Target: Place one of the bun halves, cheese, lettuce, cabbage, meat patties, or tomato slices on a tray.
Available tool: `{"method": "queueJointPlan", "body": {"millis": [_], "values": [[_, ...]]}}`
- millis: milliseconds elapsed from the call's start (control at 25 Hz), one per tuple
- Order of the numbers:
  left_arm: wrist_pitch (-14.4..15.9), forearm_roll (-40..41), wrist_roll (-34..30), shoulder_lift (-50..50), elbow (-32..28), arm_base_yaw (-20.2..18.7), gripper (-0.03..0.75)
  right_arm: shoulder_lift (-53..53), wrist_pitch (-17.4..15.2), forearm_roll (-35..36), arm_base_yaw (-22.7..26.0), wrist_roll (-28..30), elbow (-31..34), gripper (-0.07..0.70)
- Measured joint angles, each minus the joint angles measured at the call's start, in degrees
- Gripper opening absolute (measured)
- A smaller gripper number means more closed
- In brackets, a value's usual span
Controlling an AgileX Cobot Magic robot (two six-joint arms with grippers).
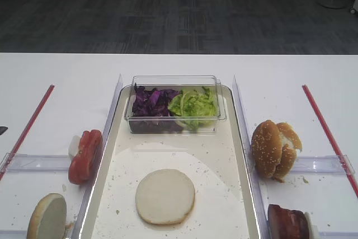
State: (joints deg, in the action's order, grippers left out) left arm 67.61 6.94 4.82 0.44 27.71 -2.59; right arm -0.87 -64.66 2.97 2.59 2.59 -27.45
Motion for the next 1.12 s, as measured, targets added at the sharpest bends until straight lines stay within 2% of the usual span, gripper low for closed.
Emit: {"method": "queueJointPlan", "body": {"millis": [1120], "values": [[0.3,-0.1,-0.2,-1.5,0.0,0.0,0.506,0.0,0.0,0.0,0.0,0.0,0.0,0.614]]}}
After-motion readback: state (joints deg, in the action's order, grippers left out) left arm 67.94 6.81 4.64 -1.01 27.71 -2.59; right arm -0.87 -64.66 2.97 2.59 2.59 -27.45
